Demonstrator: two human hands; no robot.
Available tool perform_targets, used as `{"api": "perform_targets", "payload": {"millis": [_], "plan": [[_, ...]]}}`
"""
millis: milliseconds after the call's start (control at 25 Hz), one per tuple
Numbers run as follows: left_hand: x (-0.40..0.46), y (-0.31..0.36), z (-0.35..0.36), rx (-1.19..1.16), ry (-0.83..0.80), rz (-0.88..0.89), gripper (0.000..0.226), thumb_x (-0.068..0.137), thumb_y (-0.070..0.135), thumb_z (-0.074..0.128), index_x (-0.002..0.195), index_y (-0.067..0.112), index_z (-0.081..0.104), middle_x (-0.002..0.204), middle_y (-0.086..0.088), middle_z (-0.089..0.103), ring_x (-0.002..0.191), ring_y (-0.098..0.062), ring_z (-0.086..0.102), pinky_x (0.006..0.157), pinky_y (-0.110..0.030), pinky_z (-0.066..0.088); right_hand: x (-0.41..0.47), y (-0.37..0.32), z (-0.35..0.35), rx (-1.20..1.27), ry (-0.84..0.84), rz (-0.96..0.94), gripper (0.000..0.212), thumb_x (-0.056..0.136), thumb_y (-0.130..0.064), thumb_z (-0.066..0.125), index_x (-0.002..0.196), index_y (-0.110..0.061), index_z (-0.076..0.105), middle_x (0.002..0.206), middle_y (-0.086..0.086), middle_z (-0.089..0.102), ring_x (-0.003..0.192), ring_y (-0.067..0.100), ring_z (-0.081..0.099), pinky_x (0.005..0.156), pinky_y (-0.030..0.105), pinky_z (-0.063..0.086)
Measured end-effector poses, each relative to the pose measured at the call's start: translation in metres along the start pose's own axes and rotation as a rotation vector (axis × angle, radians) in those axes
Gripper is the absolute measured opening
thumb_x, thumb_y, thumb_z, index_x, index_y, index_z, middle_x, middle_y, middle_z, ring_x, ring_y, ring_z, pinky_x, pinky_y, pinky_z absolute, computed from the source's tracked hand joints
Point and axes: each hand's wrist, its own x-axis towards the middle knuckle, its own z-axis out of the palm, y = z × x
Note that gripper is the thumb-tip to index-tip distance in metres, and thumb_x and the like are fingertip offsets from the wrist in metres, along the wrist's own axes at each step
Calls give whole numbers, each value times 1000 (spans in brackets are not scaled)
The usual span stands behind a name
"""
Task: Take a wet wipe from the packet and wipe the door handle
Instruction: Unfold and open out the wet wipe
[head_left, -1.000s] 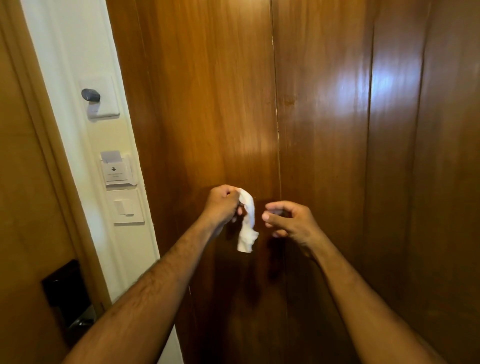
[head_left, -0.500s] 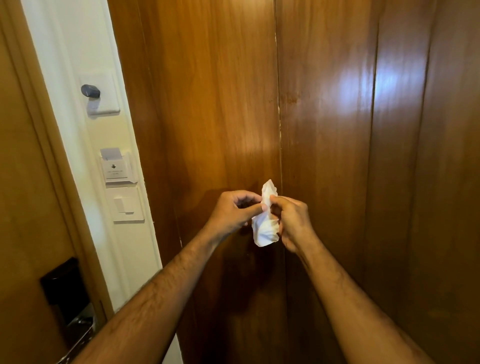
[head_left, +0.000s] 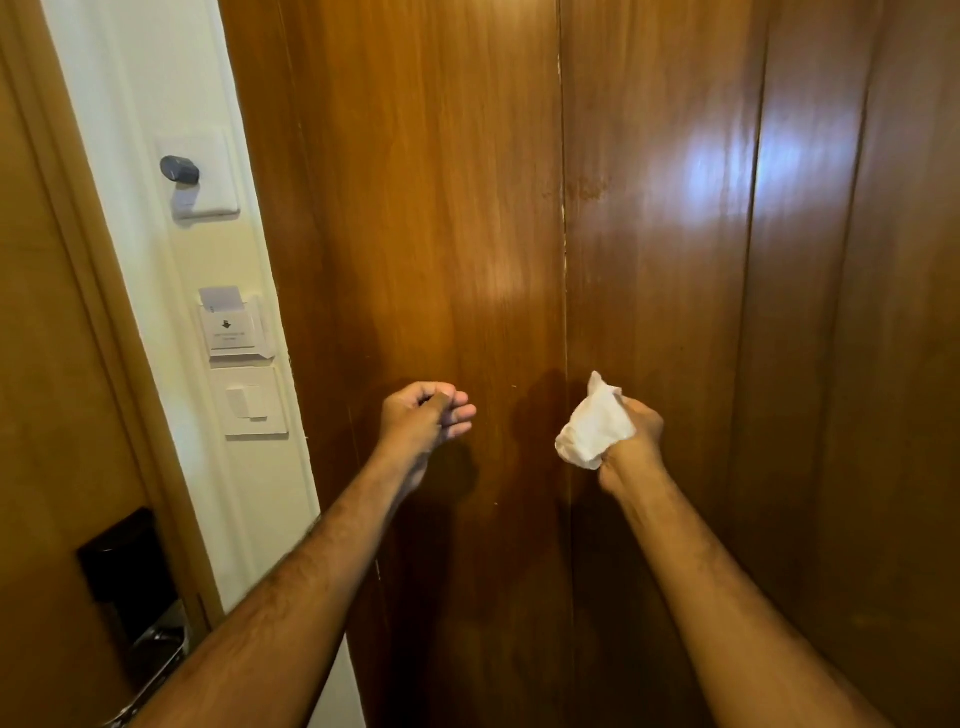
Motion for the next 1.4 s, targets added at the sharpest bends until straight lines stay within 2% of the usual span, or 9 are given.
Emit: {"api": "perform_targets", "payload": {"millis": [200,320,600,760,920,1040,1160,1280,1400], "plan": [[-15,1,28,199,-391,-124,39,94,39,75,111,5,69,95,-12,79,81,-20,78,65,-30,65,-18,10,16,-368,-101,-312,11,85,-18,71,74,-16,70,82,8,75,75,22,72,65,38,61],[-16,-4,38,419,-341,-67,38,91,26,81,121,9,66,108,-11,76,91,-18,74,66,-26,59,-26,8,23,-467,-180,-375,11,89,-17,67,80,-13,72,82,7,75,77,23,73,68,42,62],[-16,-17,23,681,-232,-115,6,97,9,67,98,6,73,83,-4,69,68,-10,62,54,-22,54,-18,3,17,-416,-135,-247,31,101,-23,42,121,-8,59,112,13,67,100,30,66,85,50,58],[-21,-13,43,280,-127,-199,21,104,16,41,112,8,58,97,-7,73,80,-22,72,70,-37,62,-21,14,21,-380,-93,-172,40,103,-29,30,130,-7,48,121,17,61,105,35,62,89,53,55],[-25,-9,59,-183,-77,-324,25,111,18,38,99,5,56,47,4,47,35,-6,41,35,-16,36,-22,17,21,-306,-64,-81,43,103,-38,28,133,-11,42,116,12,58,94,27,60,79,40,55],[-24,-11,49,-160,-137,-325,36,101,44,64,96,7,64,48,6,43,36,-4,36,34,-16,32,-17,11,18,-237,-65,-35,45,101,-41,30,132,-12,47,117,13,61,96,30,62,80,43,56],[-31,-11,43,23,-311,-373,56,68,58,85,92,9,72,70,-4,72,57,-12,66,51,-26,56,-15,7,17,-264,-77,-118,41,100,-34,35,119,-7,58,110,19,67,92,34,66,80,46,58],[-33,-12,51,80,-325,-435,55,70,41,90,109,6,73,94,-10,79,81,-21,75,65,-32,62,-20,10,21,-280,-152,-188,34,100,-28,37,112,-6,60,101,18,70,85,29,69,68,40,57],[-29,-16,51,-75,-194,-465,27,85,13,84,107,5,69,87,-8,76,69,-16,70,51,-24,54,-24,13,21,-200,-175,-157,30,102,-28,36,117,-11,54,99,9,68,82,22,68,53,32,56]]}}
